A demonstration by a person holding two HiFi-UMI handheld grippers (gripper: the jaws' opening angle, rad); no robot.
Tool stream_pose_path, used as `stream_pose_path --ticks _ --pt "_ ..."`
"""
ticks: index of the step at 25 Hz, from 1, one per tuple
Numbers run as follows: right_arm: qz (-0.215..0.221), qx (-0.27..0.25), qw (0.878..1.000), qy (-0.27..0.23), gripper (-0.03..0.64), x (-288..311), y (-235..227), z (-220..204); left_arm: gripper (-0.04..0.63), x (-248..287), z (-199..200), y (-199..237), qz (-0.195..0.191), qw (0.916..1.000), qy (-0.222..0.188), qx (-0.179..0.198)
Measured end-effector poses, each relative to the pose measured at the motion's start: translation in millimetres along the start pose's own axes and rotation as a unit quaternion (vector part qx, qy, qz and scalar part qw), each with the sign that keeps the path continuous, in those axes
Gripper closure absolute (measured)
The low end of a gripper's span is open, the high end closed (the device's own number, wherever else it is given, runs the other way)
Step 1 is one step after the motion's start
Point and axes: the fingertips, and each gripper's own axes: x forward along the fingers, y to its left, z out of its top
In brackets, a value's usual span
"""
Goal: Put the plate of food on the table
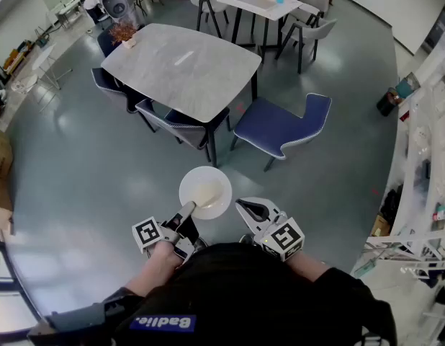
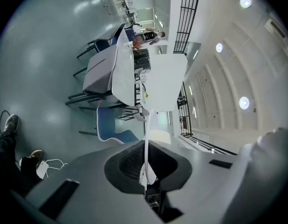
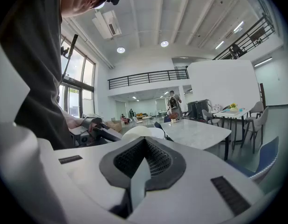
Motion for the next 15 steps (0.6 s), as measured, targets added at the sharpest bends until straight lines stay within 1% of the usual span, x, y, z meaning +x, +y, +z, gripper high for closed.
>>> stream_pose_path --ticks 6,15 --pt "0.009 -0.001 1.000 -0.004 0.606 6 -1 0 0.577 1 1 2 0.008 1.0000 0.000 -0.002" --pt "0.018 0.012 1.000 -0.006 0.606 -10 -13 -5 0.577 8 -12 0 0.009 0.9998 -0.020 -0.001"
